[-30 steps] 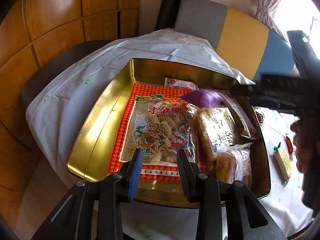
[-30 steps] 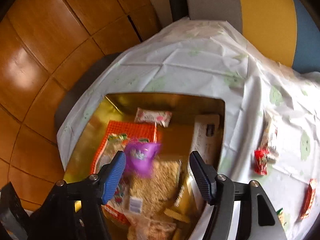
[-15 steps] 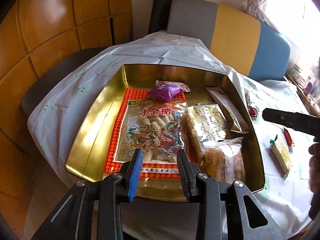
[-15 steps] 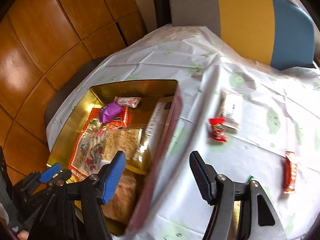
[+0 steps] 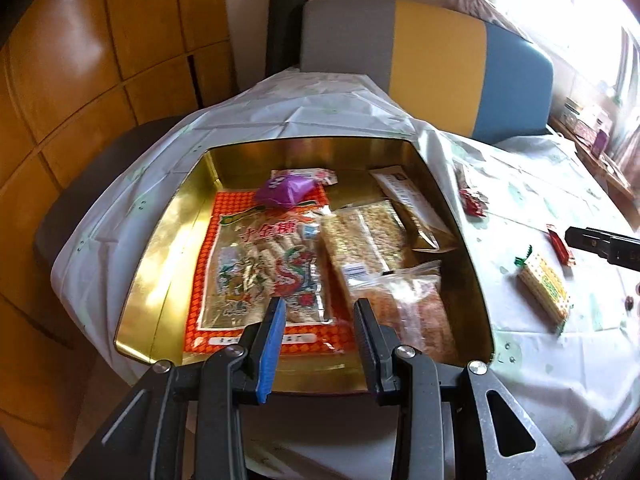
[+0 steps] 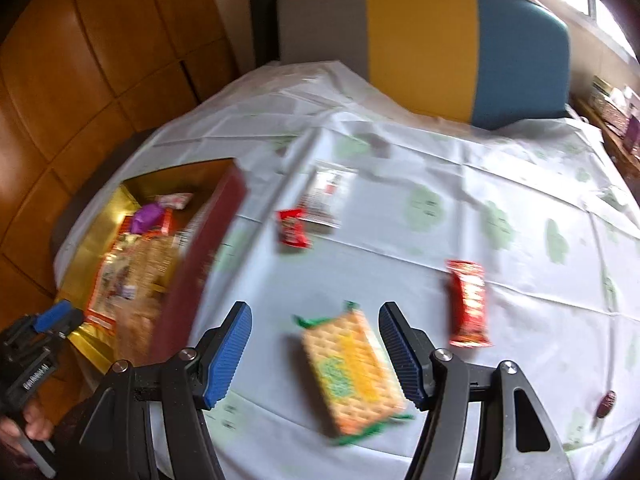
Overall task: Organize snacks
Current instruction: 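Move the left gripper to the small red wrapped candy and grasp it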
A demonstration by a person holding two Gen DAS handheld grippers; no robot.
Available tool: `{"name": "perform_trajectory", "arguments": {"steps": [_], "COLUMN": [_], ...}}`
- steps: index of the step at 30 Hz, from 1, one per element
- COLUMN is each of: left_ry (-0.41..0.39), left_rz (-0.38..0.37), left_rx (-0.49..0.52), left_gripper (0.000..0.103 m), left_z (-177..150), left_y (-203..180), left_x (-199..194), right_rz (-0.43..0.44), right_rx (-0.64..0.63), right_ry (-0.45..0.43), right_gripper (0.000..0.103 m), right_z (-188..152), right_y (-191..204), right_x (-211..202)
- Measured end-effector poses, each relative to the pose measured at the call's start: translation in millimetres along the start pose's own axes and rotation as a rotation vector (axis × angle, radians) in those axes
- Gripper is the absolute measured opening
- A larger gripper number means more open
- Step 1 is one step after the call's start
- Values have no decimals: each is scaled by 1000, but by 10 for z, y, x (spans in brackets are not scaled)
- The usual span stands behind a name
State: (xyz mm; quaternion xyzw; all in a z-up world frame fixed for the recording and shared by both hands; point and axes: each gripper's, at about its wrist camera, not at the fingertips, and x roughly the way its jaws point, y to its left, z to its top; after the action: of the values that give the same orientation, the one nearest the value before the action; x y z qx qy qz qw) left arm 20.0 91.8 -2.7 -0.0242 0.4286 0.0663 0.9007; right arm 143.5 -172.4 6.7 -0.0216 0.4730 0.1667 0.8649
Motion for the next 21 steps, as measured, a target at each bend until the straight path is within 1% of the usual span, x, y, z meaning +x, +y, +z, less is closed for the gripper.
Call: {"name": "perform_trajectory", "arguments": {"steps": [7, 11, 15, 19, 21], "left_ry": [8, 15, 19, 24, 53], "left_rz": [-22, -66, -131, -195, -221], "left_rx": [56, 83, 120, 159, 182], "left_gripper": [36, 36, 36, 34, 32], "left_z": [43, 144, 336, 560, 700], "left_y": [-229, -393, -609, -873, -1032], "left_x": [-3, -8, -3, 35, 133], "right_rz": [-105, -170, -178, -157, -144], "right_rx": [4, 28, 128, 158, 170], "right_ry": [1, -3, -3, -30, -31], "right_gripper": [67, 67, 67, 67, 67], "right_z": [-93, -144, -195, -154, -147], "right_y": [-473, -777, -1063, -1119, -1125], "right_x": [-128, -145, -127, -187, -197]}}
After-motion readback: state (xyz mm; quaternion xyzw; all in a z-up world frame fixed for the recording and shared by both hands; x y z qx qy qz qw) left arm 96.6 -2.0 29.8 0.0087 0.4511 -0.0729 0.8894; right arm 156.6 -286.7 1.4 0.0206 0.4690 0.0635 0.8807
